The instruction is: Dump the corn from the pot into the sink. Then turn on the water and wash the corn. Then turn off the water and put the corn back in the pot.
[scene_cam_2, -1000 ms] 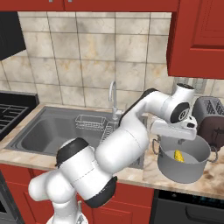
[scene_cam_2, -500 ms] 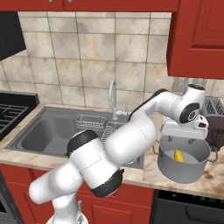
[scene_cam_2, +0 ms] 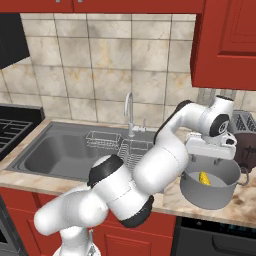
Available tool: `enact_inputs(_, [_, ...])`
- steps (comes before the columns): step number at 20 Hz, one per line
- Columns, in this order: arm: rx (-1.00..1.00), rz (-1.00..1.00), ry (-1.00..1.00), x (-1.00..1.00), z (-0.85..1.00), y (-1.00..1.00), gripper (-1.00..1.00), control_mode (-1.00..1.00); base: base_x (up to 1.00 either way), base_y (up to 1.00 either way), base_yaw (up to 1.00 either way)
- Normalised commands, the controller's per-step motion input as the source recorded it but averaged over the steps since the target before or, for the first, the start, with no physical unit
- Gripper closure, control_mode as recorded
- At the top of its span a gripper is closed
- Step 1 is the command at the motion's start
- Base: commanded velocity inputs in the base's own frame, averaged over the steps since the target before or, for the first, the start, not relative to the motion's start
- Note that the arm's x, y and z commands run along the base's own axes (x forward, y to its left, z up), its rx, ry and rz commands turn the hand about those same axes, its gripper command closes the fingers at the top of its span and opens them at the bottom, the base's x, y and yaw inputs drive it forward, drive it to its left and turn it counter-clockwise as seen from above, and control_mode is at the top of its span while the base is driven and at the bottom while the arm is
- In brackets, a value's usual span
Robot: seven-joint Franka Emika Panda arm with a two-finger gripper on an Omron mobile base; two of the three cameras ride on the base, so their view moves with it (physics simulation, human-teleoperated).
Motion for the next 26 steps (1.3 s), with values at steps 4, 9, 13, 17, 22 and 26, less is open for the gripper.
enact_inputs(4, [0.0, 0.0, 0.0, -0.03, -0.15, 0.02, -1.0, -1.0, 0.0, 0.0, 0.0])
enact_inputs(9, [0.0, -0.05, -0.01, -0.15, -0.31, 0.0, -1.0, -1.0, 0.0, 0.0, 0.0])
enact_inputs(13, [0.0, -0.08, -0.01, -0.08, -0.18, 0.17, -1.0, -1.0, 0.0, 0.0, 0.0])
enact_inputs(17, [0.0, -0.13, 0.0, -0.11, -0.13, 0.22, -1.0, -1.0, 0.0, 0.0, 0.0])
enact_inputs(22, [0.0, -0.13, 0.0, -0.12, -0.13, 0.16, -1.0, -1.0, 0.0, 0.0, 0.0])
enact_inputs(26, [0.0, -0.09, -0.05, -0.01, -0.18, 0.0, -1.0, -1.0, 0.0, 0.0, 0.0])
